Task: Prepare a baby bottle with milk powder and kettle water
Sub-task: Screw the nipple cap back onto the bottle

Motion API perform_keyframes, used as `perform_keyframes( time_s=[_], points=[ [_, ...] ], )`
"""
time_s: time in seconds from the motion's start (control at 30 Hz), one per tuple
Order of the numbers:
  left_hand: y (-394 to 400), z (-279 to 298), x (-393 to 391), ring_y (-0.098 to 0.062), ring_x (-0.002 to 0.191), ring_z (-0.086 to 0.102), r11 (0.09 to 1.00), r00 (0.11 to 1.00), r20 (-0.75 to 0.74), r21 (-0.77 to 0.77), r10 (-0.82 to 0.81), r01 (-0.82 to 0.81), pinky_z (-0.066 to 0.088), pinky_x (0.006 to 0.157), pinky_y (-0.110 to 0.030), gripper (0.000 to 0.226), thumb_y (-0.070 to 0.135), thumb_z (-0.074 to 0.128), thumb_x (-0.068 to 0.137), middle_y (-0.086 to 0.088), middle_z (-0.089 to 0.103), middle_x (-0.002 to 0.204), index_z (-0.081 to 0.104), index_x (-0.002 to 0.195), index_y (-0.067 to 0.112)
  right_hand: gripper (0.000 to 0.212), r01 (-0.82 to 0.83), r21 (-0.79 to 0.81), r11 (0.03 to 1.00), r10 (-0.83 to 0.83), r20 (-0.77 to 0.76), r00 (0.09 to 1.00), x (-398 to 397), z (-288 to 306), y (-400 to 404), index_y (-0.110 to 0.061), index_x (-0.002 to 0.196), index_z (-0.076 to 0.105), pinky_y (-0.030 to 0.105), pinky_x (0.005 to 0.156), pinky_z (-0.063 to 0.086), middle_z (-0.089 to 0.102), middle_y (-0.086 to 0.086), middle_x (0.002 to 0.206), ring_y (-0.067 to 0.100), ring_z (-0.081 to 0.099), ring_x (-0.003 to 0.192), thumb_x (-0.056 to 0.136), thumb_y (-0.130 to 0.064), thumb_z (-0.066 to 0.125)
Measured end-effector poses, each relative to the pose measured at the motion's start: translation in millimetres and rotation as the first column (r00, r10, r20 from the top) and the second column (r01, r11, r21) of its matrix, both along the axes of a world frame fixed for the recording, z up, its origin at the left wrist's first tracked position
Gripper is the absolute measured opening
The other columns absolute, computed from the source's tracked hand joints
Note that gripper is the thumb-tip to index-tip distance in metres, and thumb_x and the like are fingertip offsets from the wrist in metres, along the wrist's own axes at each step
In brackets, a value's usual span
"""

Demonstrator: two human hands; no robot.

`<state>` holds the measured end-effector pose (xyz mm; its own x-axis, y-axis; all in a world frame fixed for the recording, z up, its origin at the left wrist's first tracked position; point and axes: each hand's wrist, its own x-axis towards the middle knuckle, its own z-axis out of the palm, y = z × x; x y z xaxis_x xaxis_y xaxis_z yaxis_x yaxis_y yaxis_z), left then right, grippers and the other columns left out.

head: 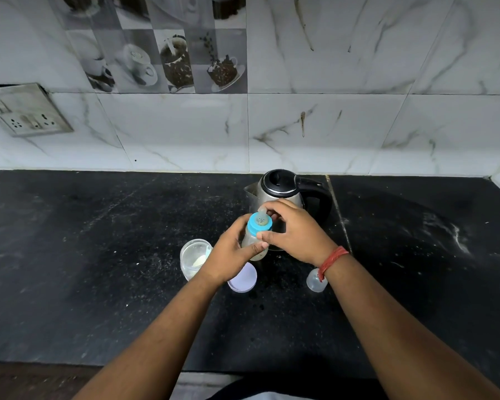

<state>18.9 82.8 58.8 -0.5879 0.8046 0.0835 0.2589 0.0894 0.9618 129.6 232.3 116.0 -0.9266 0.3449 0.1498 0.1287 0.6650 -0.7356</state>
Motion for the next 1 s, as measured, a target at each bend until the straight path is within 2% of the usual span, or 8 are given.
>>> perform_keyframes(
  time_s=[0.07, 0.2, 0.33, 0.47, 0.6, 0.67, 0.9, 1.0],
  points=[
    [1, -2, 1, -0.015, 0.119, 0.064, 1.000, 1.000, 0.005, 0.003, 0.004, -0.004, 0.053, 0.104, -0.046, 0.053, 0.021, 0.078, 0.089, 0.007, 0.068, 0.125, 0.055, 0.137, 0.025, 0.050, 0.039, 0.048, 0.998, -0.038, -0.010, 0.999, -1, -1, -6, -0.022, 0.125, 0.062, 0.026, 0.094, 0.047, 0.055, -0.010, 0.117, 0.006, 0.054, 0.104, 0.079, -0.028, 0.082],
    [3, 0, 4, -0.010, 0.116, 0.065, 1.000, 0.999, 0.034, 0.023, 0.001, -0.002, 0.053, 0.099, -0.032, 0.052, 0.015, 0.078, 0.089, 0.010, 0.069, 0.122, 0.056, 0.134, 0.026, 0.051, 0.177, 0.165, 0.970, -0.172, -0.044, 0.984, -3, -3, -19, -0.024, 0.099, 0.053, 0.033, 0.081, 0.052, 0.053, -0.009, 0.106, 0.015, 0.056, 0.098, 0.069, -0.053, 0.084],
    [2, 2, 4, -0.011, 0.118, 0.064, 0.999, 0.999, 0.039, 0.030, 0.013, -0.014, 0.052, 0.102, -0.035, 0.053, 0.023, 0.079, 0.087, 0.012, 0.069, 0.124, 0.056, 0.134, 0.032, 0.052, 0.208, 0.245, 0.947, -0.219, 0.015, 0.976, 5, 5, -19, -0.022, 0.091, 0.051, 0.033, 0.069, 0.050, 0.051, -0.012, 0.093, 0.011, 0.054, 0.083, 0.070, -0.060, 0.080],
    [0, 6, 2, -0.007, 0.116, 0.065, 0.999, 0.999, 0.035, 0.042, 0.026, -0.027, 0.053, 0.101, -0.033, 0.050, 0.021, 0.079, 0.089, 0.017, 0.068, 0.121, 0.056, 0.130, 0.036, 0.036, 0.195, 0.135, 0.971, -0.193, -0.029, 0.981, 10, 10, -6, -0.022, 0.088, 0.062, 0.036, 0.073, 0.055, 0.057, -0.012, 0.086, 0.007, 0.057, 0.078, 0.074, -0.047, 0.084],
    [2, 11, 2, -0.010, 0.119, 0.064, 0.999, 0.999, 0.033, 0.047, 0.003, -0.005, 0.053, 0.103, -0.034, 0.051, 0.023, 0.079, 0.089, 0.013, 0.068, 0.125, 0.056, 0.131, 0.036, 0.057, -0.036, -0.173, 0.984, 0.031, -0.030, 0.999, 11, 10, 8, -0.022, 0.134, 0.055, 0.029, 0.107, 0.047, 0.063, -0.013, 0.131, 0.001, 0.057, 0.124, 0.084, -0.015, 0.081],
    [3, 12, 3, -0.010, 0.120, 0.064, 0.999, 1.000, 0.023, 0.045, -0.007, 0.006, 0.052, 0.103, -0.033, 0.052, 0.022, 0.079, 0.089, 0.010, 0.068, 0.127, 0.055, 0.134, 0.033, 0.064, -0.120, -0.275, 0.954, 0.119, -0.023, 0.993, 11, 8, 9, -0.024, 0.143, 0.049, 0.026, 0.110, 0.043, 0.061, -0.011, 0.139, 0.001, 0.053, 0.131, 0.087, -0.005, 0.076],
    [7, 13, 7, -0.012, 0.117, 0.065, 0.999, 1.000, 0.018, 0.048, -0.004, 0.003, 0.053, 0.103, -0.037, 0.052, 0.020, 0.079, 0.089, 0.008, 0.069, 0.125, 0.056, 0.136, 0.024, 0.062, 0.141, -0.203, 0.969, -0.179, -0.183, 0.967, 0, -11, -16, -0.028, 0.123, 0.059, 0.025, 0.096, 0.047, 0.054, -0.017, 0.112, 0.001, 0.054, 0.104, 0.071, -0.010, 0.086],
    [7, 12, 9, -0.012, 0.118, 0.065, 0.999, 1.000, 0.020, 0.049, -0.003, 0.002, 0.053, 0.103, -0.038, 0.052, 0.021, 0.079, 0.089, 0.009, 0.068, 0.126, 0.057, 0.136, 0.024, 0.062, 0.193, -0.157, 0.969, -0.221, -0.180, 0.959, -3, -13, -22, -0.026, 0.126, 0.058, 0.028, 0.100, 0.048, 0.052, -0.015, 0.116, 0.004, 0.053, 0.108, 0.072, -0.016, 0.088]
  ],
)
